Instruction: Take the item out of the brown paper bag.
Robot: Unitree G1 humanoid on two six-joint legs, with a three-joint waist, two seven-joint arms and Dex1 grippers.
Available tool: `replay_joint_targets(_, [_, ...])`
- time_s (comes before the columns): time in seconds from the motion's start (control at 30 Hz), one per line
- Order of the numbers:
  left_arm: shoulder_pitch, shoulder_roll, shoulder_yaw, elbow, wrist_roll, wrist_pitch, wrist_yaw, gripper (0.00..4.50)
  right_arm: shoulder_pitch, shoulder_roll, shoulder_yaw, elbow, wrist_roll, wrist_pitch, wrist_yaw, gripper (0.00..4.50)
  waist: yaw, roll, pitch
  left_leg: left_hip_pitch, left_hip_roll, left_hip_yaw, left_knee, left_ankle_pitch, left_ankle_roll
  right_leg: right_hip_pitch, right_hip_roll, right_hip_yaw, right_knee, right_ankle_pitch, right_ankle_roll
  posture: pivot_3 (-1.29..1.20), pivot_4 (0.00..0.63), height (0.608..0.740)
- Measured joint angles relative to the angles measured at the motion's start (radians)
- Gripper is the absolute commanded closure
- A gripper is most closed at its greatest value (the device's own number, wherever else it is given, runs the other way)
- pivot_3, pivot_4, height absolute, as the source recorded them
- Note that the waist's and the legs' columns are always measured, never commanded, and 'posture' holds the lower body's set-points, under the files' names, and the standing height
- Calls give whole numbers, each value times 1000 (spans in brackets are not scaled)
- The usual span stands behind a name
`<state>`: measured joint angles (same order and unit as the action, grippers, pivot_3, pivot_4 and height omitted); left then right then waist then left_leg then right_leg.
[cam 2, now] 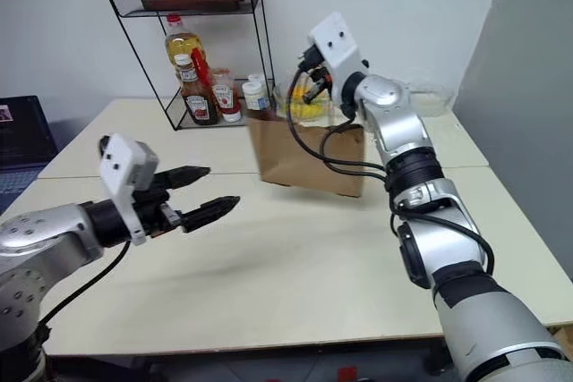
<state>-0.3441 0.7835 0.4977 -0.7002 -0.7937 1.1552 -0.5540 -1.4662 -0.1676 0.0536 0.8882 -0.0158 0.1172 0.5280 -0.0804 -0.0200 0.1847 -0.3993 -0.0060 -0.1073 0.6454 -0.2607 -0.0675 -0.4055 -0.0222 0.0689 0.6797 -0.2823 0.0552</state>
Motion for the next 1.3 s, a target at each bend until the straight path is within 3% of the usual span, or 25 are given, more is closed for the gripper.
replay_joint_targets(0.17, [75, 10, 107, -57, -75, 43, 50, 0, 0, 102, 15, 63, -5, -14, -19, 4481, 0, 0, 0, 0, 0, 0, 0, 0, 0, 0, 0, -1, 0, 0, 0, 0, 150, 740])
replay_joint_targets(0.4, [105, 20, 127, -87, -141, 44, 123, 0, 30, 210, 68, 95, -47, -43, -73, 4481, 2, -1, -1, 0, 0, -1, 0, 1, -1, 0, 0, -1, 0, 0, -1, 0, 150, 740])
replay_joint_targets(0.73, [126, 56, 128, -87, -216, 32, 178, 0, 32, 189, 63, 76, -50, -40, -113, 4481, -1, -1, -1, 0, 1, -1, 0, 1, -1, 0, 1, -1, 0, 0, -1, 0, 150, 740])
replay_joint_targets(1.3, [129, 118, 80, -32, -217, -64, 169, 0, 32, 164, 27, -61, -45, 61, -195, 4481, -1, -1, -1, 0, 1, -1, -1, 1, -1, -1, 1, -1, 0, 0, -1, 0, 150, 740])
